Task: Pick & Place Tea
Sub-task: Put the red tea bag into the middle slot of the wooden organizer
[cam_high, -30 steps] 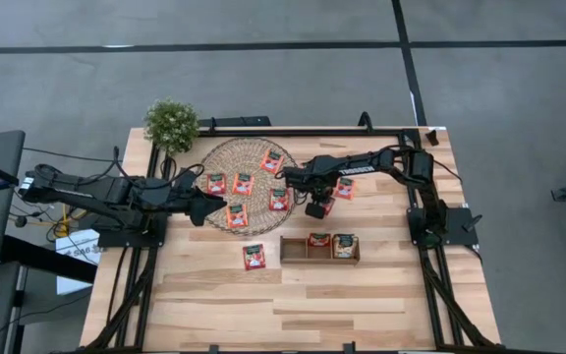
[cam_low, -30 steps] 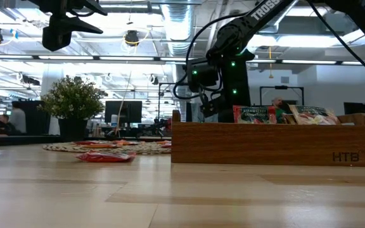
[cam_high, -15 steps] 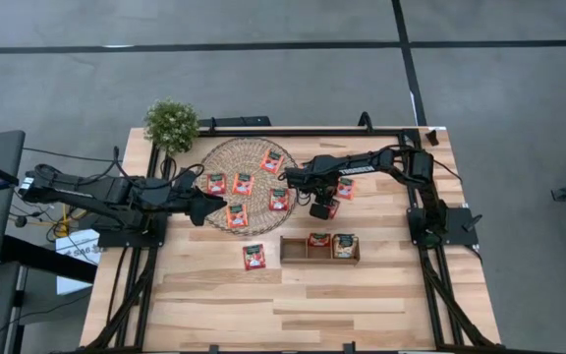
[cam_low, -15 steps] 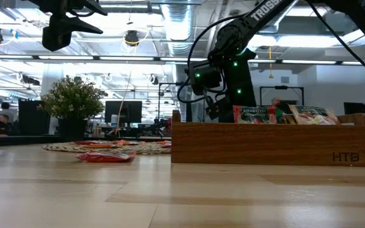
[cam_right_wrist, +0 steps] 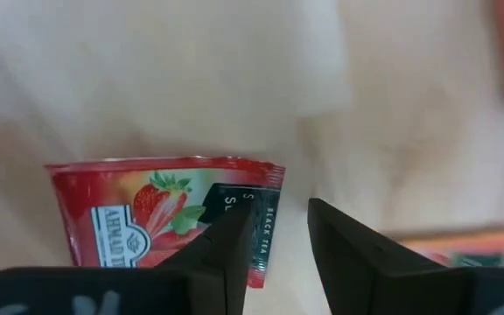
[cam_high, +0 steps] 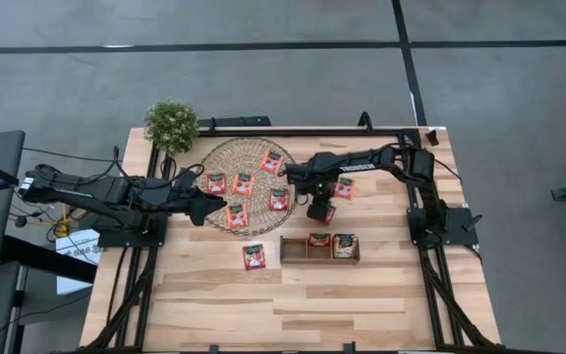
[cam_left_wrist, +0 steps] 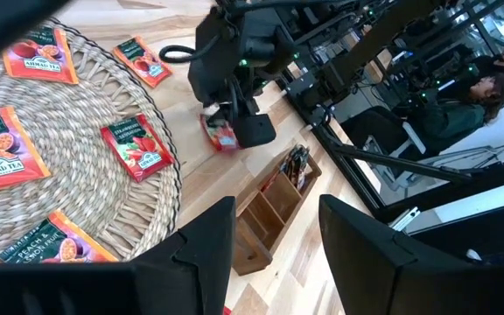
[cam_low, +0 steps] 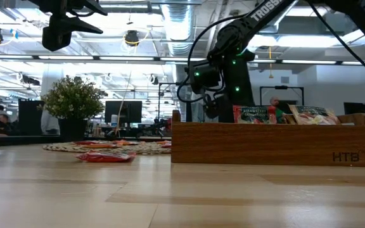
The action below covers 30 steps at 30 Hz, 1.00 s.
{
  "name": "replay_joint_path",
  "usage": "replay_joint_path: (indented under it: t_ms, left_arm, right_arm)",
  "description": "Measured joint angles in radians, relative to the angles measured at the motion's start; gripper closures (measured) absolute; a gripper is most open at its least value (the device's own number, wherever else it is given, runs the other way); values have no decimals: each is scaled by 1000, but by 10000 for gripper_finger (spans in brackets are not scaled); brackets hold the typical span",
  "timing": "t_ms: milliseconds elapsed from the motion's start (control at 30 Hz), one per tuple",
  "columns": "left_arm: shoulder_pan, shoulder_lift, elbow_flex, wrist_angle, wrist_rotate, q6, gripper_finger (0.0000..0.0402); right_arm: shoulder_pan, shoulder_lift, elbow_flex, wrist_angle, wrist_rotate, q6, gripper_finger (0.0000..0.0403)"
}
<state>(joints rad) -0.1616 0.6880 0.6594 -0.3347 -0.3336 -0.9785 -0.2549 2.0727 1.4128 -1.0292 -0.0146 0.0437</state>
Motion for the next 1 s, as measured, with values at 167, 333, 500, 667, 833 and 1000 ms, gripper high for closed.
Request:
replay_joint_path:
  t_ms: [167, 333, 500, 667, 833, 1000]
  left_arm:
    - [0, 0, 0, 0, 0, -2, 243]
    - [0, 0, 0, 0, 0, -2, 243]
    - [0, 0, 0, 0, 0, -2, 243]
    - [0, 0, 0, 0, 0, 1, 243]
    - [0, 0, 0, 0, 0, 2, 243]
    - [0, 0, 0, 0, 0, 2, 243]
  right_arm:
    - [-39, 2, 0, 11, -64, 1, 286]
    - [-67, 5, -3, 6, -78, 1, 280]
    - [-65, 4, -22, 17, -70, 9, 285]
    - [-54, 4, -38, 28, -34, 47, 299]
    - [-53, 5, -40, 21, -9, 54, 325]
    - [-54, 6, -41, 16, 11, 57, 348]
